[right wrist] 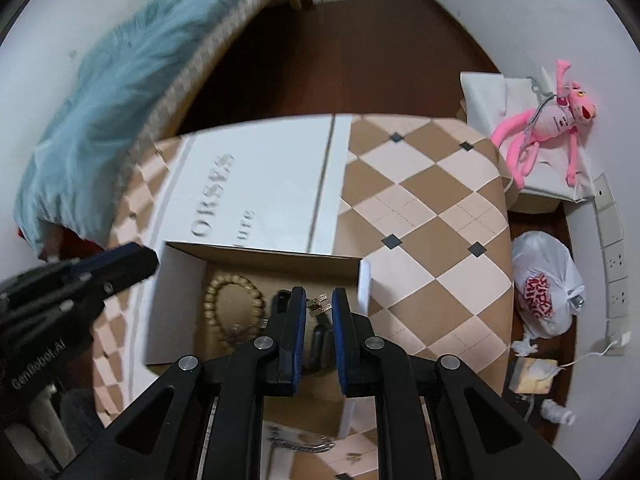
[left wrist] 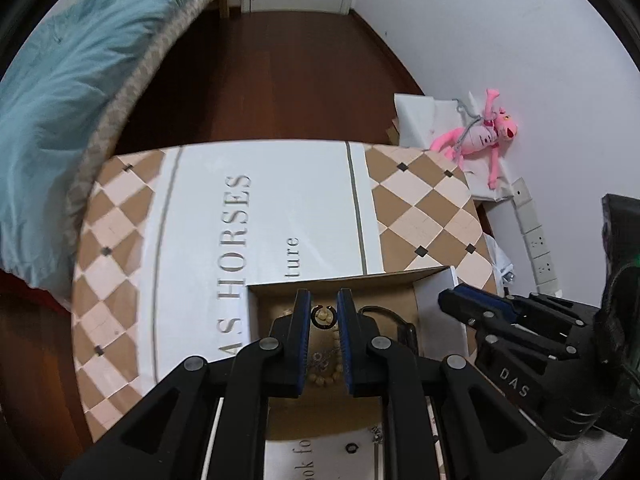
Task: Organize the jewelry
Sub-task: 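Lower the ring and charm into the white box and open both tools, then withdraw both tools from the box toward the remaining jewelry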
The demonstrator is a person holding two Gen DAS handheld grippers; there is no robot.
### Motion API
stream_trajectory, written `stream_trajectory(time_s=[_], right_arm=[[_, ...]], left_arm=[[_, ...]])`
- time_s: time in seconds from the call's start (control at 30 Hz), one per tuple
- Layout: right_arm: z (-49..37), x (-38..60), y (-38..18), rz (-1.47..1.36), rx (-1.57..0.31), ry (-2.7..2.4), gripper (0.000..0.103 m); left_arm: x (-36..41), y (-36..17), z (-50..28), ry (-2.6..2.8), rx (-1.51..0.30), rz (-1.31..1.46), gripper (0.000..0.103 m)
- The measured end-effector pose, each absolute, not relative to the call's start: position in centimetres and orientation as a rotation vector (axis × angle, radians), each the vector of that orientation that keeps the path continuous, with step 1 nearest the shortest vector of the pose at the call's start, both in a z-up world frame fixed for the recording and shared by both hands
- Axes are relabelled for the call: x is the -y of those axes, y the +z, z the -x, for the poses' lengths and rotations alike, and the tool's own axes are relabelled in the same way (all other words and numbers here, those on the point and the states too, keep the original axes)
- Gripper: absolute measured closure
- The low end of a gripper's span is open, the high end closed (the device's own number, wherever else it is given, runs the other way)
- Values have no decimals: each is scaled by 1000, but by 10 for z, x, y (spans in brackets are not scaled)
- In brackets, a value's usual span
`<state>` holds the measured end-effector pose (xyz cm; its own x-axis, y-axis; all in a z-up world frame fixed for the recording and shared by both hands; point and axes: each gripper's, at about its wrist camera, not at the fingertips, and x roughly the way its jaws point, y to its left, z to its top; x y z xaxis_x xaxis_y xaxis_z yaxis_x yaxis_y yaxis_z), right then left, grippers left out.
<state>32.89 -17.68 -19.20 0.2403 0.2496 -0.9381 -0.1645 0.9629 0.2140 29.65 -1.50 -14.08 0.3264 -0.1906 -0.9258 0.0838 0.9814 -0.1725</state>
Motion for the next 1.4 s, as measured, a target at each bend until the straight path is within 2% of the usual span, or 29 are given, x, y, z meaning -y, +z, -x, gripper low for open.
stream_trajectory(time_s=[0.17,0.23,0.27,0.3,0.37,0.43,0.5,0.53,0.6,0.67,1.0,1.4], right_arm=[[-335,182,-198,-79,-1329,284,84],[-336,183,-194,-72,-1320,272,79],[-335,184,-192,-70,-1313,266,70],[-335,186,-189,-73,-1304,259,64],[-334,187,-183,-70,-1291,249,64],[-331,187,-176,-42,-1272,223,64],[-328,186,-172,-8,-1261,193,57],[-324,186,-170,19,-1255,172,54],[-318,184,-171,62,-1251,136,29],[-311,184,-174,80,-1254,112,14],[-268,179,-194,89,-1280,71,8],[-210,186,-147,54,-1144,37,8]], left_arm=[[17,-149,-304,-164,-1270,102,90],[14,-147,-305,-150,-1266,100,80],[13,-146,-306,-140,-1264,94,61],[11,-144,-306,-125,-1255,86,41],[7,-139,-307,-103,-1238,75,31],[2,-136,-305,-68,-1230,47,29],[-3,-135,-302,-38,-1225,25,6],[-6,-135,-300,-22,-1218,15,5],[-12,-136,-292,10,-1205,-7,5],[-16,-140,-284,27,-1202,-15,4],[-19,-158,-241,64,-1203,-35,4],[-10,-116,-188,119,-1097,-52,4]])
